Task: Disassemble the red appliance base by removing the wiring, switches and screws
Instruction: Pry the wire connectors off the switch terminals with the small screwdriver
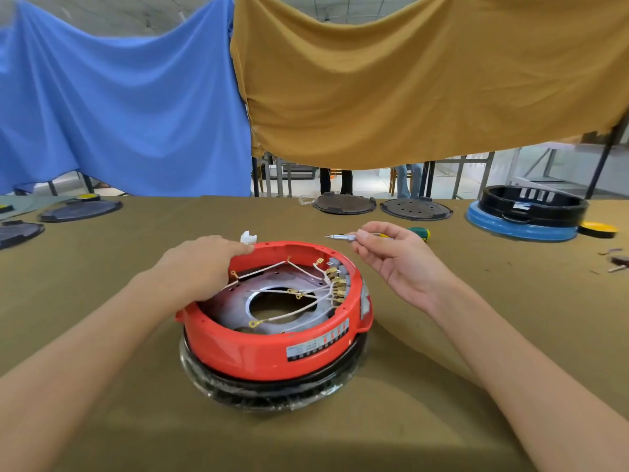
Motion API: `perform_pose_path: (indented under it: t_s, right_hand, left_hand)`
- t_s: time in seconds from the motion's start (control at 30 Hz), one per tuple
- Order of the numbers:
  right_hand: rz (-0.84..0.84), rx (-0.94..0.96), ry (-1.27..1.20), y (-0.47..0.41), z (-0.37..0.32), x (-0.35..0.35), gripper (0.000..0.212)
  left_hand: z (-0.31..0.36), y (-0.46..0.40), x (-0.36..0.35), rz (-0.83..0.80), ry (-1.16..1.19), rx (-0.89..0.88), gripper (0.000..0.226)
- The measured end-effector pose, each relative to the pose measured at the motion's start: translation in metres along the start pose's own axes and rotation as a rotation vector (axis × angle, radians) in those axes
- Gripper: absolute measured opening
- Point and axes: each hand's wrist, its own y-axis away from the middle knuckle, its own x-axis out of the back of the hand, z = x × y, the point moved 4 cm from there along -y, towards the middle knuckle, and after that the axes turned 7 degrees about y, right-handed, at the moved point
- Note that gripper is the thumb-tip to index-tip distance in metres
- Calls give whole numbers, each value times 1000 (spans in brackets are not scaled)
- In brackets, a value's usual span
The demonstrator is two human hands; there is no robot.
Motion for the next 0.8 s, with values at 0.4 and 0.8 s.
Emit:
perform_pose_path:
  t_s: [0.4,0.8]
  right_hand:
    - [94,135,293,-4,4,2,17]
    - [39,478,593,7,-5,-18,21]
  left_hand:
    - [55,7,8,185,176,-207,24]
    - [79,-4,-12,209,618,-283,13]
